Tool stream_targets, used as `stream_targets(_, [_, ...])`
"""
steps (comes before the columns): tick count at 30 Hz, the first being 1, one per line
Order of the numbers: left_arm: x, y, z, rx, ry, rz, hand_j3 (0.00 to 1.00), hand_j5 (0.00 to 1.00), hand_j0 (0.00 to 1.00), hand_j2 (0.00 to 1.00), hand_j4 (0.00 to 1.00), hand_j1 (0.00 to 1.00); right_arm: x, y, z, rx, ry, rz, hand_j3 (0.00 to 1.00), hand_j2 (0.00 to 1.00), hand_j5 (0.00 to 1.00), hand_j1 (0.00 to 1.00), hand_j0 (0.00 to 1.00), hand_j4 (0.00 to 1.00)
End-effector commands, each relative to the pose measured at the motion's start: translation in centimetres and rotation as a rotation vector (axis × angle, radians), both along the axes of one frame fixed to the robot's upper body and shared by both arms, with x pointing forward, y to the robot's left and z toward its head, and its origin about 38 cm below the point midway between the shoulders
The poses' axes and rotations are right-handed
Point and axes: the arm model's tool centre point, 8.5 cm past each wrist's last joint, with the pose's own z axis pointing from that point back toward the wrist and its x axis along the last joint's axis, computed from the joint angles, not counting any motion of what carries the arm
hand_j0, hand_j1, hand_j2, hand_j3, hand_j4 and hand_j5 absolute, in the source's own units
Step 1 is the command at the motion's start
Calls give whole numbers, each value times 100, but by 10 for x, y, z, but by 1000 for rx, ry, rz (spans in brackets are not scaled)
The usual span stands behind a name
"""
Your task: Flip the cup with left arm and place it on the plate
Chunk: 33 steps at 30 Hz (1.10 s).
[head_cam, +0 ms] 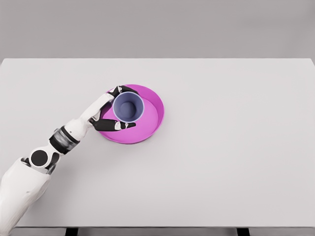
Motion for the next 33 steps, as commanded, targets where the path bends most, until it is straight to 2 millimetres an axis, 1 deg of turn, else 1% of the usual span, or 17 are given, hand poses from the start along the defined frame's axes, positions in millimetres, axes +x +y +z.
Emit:
stream_targets(1, [0,2,-3,-1,10,5,42,42,42,42,42,42,0,0,0,0,0,0,100,100,100,100,100,100])
stream_targets(10, [2,6,-19,45,91,28,43,43,43,43,43,43,0,0,0,0,0,0,100,100,100,100,100,100])
stream_targets(15, [3,10,-16,56,85,31,43,43,43,43,43,43,0,0,0,0,0,0,100,100,100,100,100,100])
stream_targets(19, [3,9,-15,59,80,26,43,43,43,43,43,43,0,0,0,0,0,0,100,100,100,100,100,100])
stream_targets(22, [4,17,-13,82,77,31,43,43,43,43,43,43,0,0,0,0,0,0,100,100,100,100,100,100])
stream_targets(24, [5,26,-13,104,80,39,43,43,43,43,43,43,0,0,0,0,0,0,100,100,100,100,100,100])
stream_targets(27, [5,32,-13,125,90,46,43,43,43,43,43,43,0,0,0,0,0,0,100,100,100,100,100,100])
stream_targets(30, [3,29,-20,137,114,39,43,43,43,43,43,43,1,0,0,0,-1,1,100,100,100,100,100,100])
stream_targets(31, [2,26,-24,142,131,33,43,43,43,43,43,43,0,0,0,0,0,1,100,100,100,100,100,100])
stream_targets(33, [1,21,-26,141,136,23,43,43,43,43,43,43,0,0,0,0,0,0,100,100,100,100,100,100])
